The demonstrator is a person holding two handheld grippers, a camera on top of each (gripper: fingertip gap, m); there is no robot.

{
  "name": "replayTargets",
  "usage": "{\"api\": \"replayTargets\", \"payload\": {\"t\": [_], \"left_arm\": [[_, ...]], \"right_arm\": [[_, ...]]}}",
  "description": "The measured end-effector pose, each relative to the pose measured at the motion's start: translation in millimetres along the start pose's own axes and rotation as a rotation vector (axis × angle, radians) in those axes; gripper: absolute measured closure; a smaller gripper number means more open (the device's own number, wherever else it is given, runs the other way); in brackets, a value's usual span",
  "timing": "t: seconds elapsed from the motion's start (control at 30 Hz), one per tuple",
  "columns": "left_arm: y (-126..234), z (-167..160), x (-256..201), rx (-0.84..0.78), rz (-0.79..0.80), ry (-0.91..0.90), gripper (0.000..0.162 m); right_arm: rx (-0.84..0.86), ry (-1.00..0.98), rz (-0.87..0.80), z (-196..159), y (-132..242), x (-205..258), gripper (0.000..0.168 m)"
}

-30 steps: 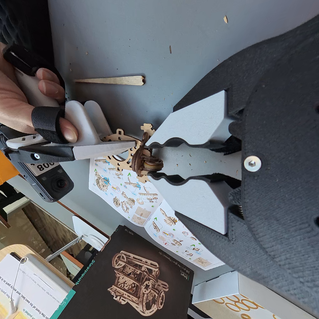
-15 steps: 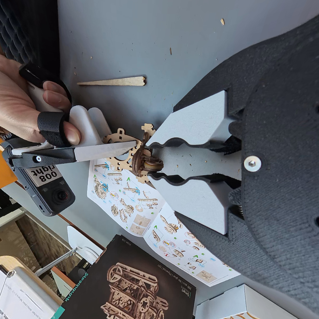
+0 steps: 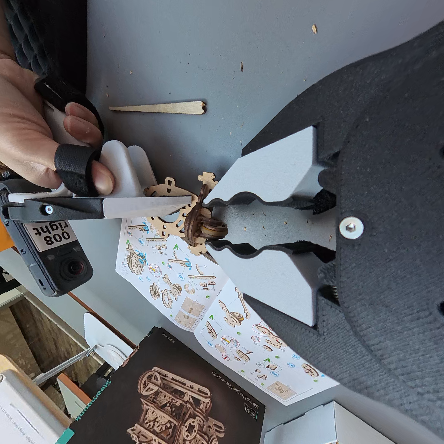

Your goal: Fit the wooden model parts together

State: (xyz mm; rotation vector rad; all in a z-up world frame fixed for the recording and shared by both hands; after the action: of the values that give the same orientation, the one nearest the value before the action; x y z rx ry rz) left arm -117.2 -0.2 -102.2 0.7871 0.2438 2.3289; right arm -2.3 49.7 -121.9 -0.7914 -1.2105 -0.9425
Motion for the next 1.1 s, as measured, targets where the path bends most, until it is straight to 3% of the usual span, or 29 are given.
{"api": "replayTargets", "payload": {"t": [0.63, 1.1], "left_arm": [[0.2, 1.0, -0.5, 0.023, 0.009, 0.037, 0.138], [-0.5, 0.1, 1.3, 0.014, -0.018, 0.033, 0.138]], "right_arm": [[-0.072, 0.061, -0.061, -4.7, -1.8, 4.3, 0.167], [0.011, 0.064, -0.031, -2.0, -0.8, 3.7, 0.166]]}}
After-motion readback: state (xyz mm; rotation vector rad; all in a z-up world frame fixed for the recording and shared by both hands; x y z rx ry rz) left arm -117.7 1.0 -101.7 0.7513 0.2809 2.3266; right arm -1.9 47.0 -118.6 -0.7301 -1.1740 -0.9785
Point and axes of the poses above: each gripper's, where its closed fingertips meet, y back along the fingers, z out of its top, x = y × z across the jaws, the point moved 7 cm from there along y, back along the fingers, and after that the axes turned 13 degrees about z, right-handed, at the moved point
